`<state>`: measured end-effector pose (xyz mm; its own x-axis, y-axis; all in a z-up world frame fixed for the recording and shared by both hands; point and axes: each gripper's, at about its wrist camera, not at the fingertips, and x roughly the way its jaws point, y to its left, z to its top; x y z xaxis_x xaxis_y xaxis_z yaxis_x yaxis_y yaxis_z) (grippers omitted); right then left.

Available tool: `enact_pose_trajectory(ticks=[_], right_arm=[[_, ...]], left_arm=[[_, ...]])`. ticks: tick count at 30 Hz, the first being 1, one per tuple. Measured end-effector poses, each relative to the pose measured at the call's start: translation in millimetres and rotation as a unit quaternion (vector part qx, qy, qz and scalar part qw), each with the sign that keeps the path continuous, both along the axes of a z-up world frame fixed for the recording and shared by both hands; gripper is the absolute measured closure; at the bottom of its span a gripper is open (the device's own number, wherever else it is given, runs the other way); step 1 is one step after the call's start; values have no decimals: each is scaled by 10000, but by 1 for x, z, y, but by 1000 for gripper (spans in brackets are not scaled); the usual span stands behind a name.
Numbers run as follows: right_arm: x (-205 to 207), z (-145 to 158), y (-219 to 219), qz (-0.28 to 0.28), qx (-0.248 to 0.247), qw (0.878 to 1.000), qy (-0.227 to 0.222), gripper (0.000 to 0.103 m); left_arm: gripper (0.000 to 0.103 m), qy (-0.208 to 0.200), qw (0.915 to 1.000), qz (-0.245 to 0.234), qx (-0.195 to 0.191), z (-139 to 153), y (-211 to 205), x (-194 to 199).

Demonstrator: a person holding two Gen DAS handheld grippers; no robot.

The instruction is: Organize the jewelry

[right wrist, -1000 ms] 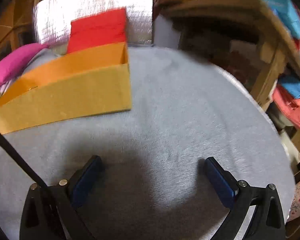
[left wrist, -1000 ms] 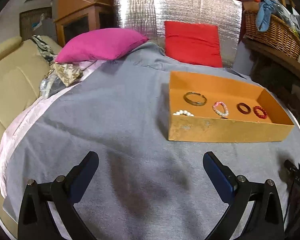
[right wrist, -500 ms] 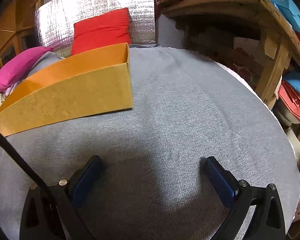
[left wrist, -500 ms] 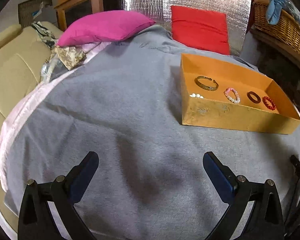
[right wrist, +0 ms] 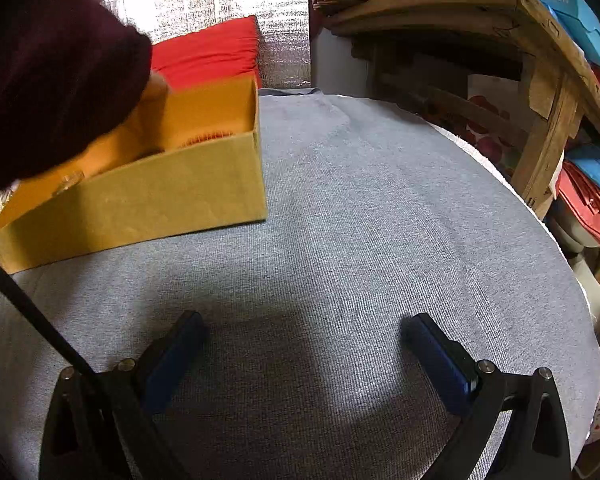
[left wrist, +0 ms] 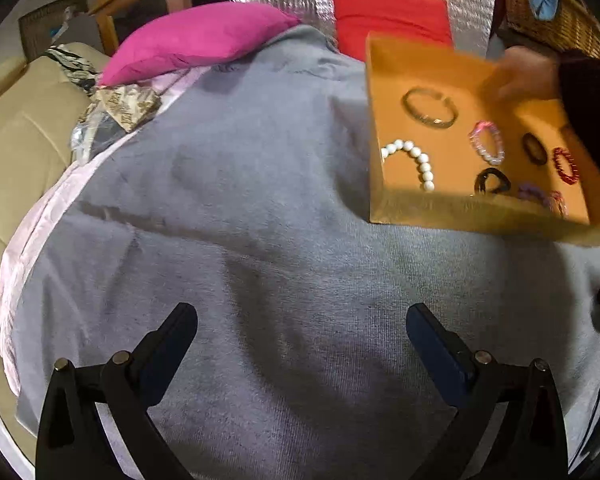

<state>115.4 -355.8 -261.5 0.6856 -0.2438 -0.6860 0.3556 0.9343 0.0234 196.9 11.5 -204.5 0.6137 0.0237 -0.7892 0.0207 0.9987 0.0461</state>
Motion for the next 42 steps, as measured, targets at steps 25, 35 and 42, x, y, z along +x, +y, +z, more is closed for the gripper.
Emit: enact_pose_trajectory(ticks=[25,35,42], right_arm=[[0,-1,1,1,-3,10000,-3,0],[-1,-1,1,20,2,10000,-20,0],[-3,-1,2,17,4,10000,-22,0]], left_arm=[[0,71,9997,-84,211,-6,-9,-10],[0,25,9997,-97,218,-1,-17,-12],[0,-135,9988,-354,318,7,-28,-34]])
